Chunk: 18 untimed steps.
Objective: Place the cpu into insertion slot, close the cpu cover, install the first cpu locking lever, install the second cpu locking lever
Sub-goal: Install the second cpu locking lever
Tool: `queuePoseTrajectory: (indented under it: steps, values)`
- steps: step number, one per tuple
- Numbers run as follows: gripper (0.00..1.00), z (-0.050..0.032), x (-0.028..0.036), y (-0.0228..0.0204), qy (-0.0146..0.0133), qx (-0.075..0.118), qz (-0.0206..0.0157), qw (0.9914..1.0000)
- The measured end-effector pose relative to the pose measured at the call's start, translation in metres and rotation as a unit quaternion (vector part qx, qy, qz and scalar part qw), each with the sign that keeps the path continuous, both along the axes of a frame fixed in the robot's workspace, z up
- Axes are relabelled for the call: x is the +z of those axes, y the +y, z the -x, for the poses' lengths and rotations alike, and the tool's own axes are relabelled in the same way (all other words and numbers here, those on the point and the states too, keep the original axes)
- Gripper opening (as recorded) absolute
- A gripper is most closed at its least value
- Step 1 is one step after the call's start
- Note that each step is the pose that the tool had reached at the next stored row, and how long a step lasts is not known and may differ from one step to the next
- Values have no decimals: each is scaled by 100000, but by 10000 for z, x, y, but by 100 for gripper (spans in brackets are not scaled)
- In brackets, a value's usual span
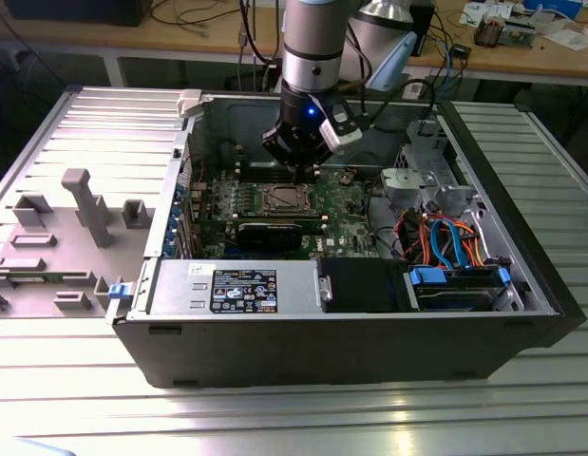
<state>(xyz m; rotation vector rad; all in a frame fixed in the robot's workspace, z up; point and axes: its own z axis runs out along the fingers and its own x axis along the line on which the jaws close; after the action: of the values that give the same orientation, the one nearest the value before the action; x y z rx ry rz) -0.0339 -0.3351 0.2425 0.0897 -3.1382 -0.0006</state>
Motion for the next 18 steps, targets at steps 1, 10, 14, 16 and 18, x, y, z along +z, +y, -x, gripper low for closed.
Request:
queuePoseTrajectory:
  steps: [1,10,14,16,18]
  values:
    - [11,0,1,-1,5,0,4,100000]
    - [11,0,-1,-153,1,-2,-3095,99952]
    - [11,0,0,-253,4,3,-7019,99753]
    - [11,0,-1,-281,0,0,-8253,99659]
    - [11,0,-1,-314,2,1,-9554,99543]
